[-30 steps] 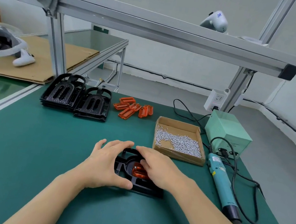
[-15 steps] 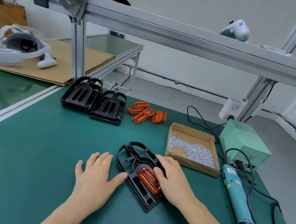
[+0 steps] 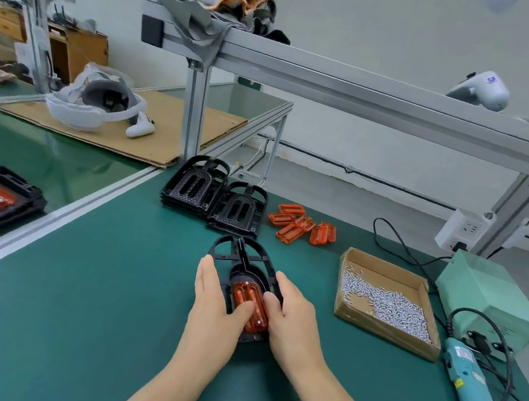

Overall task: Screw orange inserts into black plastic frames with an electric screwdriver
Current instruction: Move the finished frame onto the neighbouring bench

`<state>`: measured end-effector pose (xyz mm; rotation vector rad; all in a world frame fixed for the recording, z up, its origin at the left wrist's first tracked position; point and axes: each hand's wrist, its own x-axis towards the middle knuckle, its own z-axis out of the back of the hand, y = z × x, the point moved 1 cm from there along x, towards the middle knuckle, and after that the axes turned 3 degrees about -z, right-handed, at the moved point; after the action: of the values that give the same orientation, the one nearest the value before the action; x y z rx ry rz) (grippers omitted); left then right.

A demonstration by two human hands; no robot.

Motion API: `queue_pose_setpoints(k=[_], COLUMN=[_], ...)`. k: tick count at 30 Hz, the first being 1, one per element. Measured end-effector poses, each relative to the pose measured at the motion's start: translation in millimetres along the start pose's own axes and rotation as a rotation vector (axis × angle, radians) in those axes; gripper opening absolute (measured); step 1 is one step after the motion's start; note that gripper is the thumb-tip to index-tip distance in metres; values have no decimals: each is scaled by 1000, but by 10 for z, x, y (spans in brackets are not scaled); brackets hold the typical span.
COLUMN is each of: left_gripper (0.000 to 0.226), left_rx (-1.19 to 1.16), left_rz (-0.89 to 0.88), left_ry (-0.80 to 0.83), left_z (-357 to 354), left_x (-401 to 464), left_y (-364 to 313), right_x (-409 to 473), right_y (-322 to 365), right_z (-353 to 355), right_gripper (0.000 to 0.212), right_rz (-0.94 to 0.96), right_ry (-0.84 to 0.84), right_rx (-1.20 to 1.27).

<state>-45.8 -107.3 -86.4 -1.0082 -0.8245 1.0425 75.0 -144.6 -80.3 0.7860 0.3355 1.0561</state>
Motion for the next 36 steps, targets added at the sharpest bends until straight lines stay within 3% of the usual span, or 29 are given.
queue_pose_setpoints(k=[5, 9, 15, 24, 36], left_gripper=[81, 75, 70, 75, 67], left_rx=[-159, -324, -383, -251, 111], left_rz=[97, 110, 73, 82, 87], left_ry=[-132, -283, -409, -610, -823], left_z=[317, 663, 1228, 1855, 2654], left_x=[202, 341, 540, 532, 815], left_y=[62, 119, 210, 353, 537], right_x=[138, 236, 352, 534, 741], right_y=[380, 717, 1171, 1734, 2549], right_z=[-209, -425, -836, -1498, -2157], right_gripper=[48, 51, 52, 51, 50], right_rz=[53, 116, 161, 286, 437], right_ry=[33, 123, 215, 336, 419], right_rx=[13, 84, 232, 164, 131])
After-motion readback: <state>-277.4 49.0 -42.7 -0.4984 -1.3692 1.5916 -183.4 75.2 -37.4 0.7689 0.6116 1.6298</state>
